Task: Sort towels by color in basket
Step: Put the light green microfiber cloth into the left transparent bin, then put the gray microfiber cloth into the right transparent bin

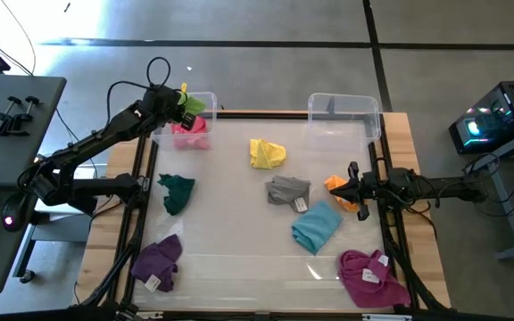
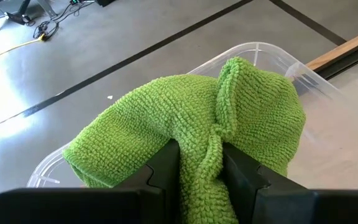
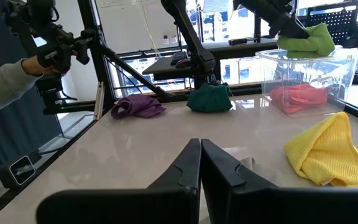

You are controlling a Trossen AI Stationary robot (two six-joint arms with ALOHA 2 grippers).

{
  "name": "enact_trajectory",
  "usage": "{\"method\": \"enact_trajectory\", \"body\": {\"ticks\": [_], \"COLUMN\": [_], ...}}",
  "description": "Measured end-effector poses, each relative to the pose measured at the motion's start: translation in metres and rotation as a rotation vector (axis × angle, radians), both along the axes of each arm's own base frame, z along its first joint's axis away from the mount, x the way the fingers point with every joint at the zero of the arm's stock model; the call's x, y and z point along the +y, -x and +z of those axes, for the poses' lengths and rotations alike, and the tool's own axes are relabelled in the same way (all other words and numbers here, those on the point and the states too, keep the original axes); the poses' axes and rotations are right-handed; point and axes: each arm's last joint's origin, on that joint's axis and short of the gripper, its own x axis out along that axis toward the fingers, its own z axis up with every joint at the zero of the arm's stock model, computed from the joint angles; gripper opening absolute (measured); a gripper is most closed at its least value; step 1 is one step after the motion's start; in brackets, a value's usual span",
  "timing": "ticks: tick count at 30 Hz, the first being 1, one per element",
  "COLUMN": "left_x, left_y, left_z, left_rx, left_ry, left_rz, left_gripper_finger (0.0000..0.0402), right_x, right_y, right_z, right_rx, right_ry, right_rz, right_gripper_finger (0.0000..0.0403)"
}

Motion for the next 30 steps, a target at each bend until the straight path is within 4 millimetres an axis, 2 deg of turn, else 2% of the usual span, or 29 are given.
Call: {"method": "enact_trajectory", "body": {"ticks": [6,18,30], "left_x": [0.0,-0.0009,-0.0012], "left_y": [0.0,0.0007,0.0009], "left_z": [0.0,-0.0013,-0.0016], "left_rx": [0.0,0.012,0.017], "left_ry": [0.0,0.014,0.018], "left_rz": [0.0,0.001,-0.001], "left_gripper_finger": [0.009,0.0158,0.0163], "right_x": [0.0,0.0,0.0], "right_y": [0.0,0.0,0.0], "right_z": [0.0,0.0001,0.0001], "right_rx": [0.0,-0.001,0.0], "right_ry": [0.0,0.0,0.0], "right_rz": [0.0,0.0,0.0], "right_gripper_finger": [0.0002,0.0002,0.0002]}}
